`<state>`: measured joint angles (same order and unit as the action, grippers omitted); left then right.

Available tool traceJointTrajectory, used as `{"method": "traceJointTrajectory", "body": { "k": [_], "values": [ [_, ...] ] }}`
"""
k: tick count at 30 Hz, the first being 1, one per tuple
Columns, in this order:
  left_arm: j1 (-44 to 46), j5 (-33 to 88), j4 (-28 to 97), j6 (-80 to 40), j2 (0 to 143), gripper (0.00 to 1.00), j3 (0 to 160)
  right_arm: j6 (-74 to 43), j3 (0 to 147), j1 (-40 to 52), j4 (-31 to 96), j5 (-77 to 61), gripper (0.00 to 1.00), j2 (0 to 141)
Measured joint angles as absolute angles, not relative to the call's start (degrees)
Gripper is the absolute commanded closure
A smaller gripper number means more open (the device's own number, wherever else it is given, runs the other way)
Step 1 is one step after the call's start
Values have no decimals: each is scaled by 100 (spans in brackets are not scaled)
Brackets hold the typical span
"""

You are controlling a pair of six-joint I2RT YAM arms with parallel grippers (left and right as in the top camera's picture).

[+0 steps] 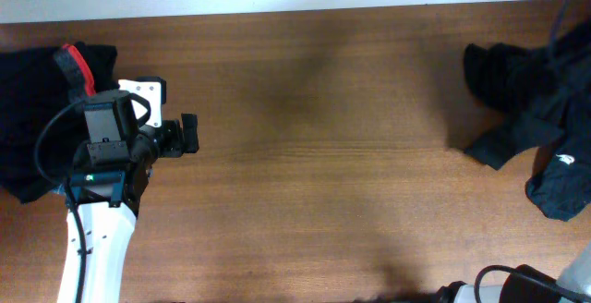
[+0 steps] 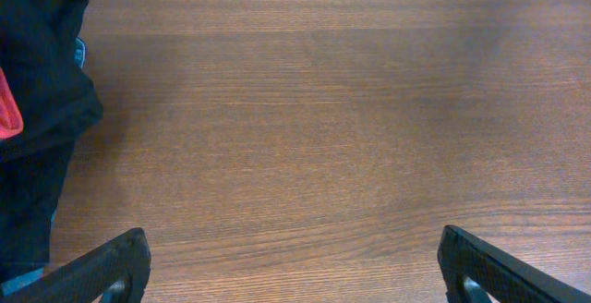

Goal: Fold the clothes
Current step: 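Reach the right gripper into the black shirt pile and grasp a shirt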

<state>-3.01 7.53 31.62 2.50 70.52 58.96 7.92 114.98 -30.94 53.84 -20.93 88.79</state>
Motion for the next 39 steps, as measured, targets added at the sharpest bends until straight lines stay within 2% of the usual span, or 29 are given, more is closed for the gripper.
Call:
{"method": "traceJointTrajectory", "body": {
  "k": [4, 7, 16, 19, 34, 37, 38, 39],
  "values": [
    [-301, 753, 3164, 250, 7052, 1, 5896, 1321, 11498, -2683, 5404, -3234, 96, 8879],
    [-301, 753, 3162, 250, 7052, 1, 5896, 1555, 11498, -2182, 5500, -3594, 96, 8879],
    [-301, 753, 3164, 250, 7052, 1, 5896, 2543, 11507, 38, 6259, -3846, 96, 9183],
    [-301, 753, 3164, 250, 7052, 1, 5896, 2657, 11507, 440, 6239, -3712, 96, 9260],
    [-301, 753, 3164, 250, 7052, 1, 5896, 2541, 11509, 534, 5972, -3015, 96, 9052],
    [-301, 797, 3148, 239, 7052, 11, 5896, 2357, 11507, 534, 5590, -2576, 96, 8783],
    [-301, 878, 3118, 235, 7052, 11, 5896, 2283, 11507, 534, 5511, -2438, 96, 8683],
    [-301, 1011, 3048, 233, 7052, 17, 5896, 2200, 11507, 532, 5443, -2270, 96, 8530]
  ]
}}
